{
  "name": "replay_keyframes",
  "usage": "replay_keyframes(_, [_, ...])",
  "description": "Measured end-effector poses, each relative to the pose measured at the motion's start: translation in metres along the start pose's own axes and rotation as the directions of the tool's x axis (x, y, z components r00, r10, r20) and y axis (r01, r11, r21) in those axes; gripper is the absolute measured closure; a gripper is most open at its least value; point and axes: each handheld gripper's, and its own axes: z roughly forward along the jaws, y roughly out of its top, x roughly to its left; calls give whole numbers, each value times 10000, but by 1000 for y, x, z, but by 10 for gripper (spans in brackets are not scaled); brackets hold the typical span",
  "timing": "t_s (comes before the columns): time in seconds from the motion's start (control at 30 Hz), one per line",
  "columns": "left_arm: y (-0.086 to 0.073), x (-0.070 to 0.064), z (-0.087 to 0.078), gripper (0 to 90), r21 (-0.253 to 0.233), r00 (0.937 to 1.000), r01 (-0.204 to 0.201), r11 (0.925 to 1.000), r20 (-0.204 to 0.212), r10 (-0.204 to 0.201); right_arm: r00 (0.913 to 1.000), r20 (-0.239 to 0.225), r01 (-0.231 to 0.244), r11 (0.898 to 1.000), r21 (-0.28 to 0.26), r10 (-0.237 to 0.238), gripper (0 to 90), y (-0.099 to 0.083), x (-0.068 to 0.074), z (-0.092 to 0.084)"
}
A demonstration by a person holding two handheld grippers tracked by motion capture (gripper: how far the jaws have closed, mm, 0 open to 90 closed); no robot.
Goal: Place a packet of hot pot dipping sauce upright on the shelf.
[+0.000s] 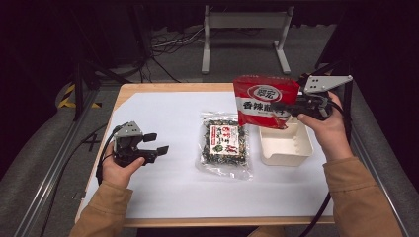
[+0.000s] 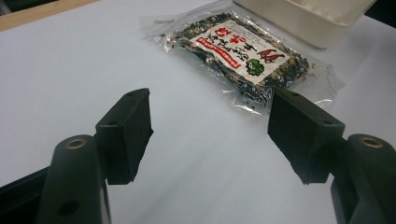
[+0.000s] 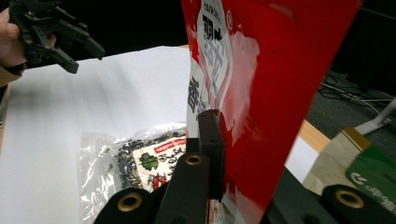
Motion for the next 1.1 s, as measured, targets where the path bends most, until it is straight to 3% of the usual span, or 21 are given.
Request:
replay_keyframes(0.6, [-3,4,0,298,20,9998,190,9998,-64,-189,9981,521,-312,9995,-91,316,896,-14,-30,-11])
replay_keyframes(1.1, [-8,4,-4,294,59,9992,354,9994,-177,-353,9951,761,-641,9978,191,625,896,-34,-58,-10])
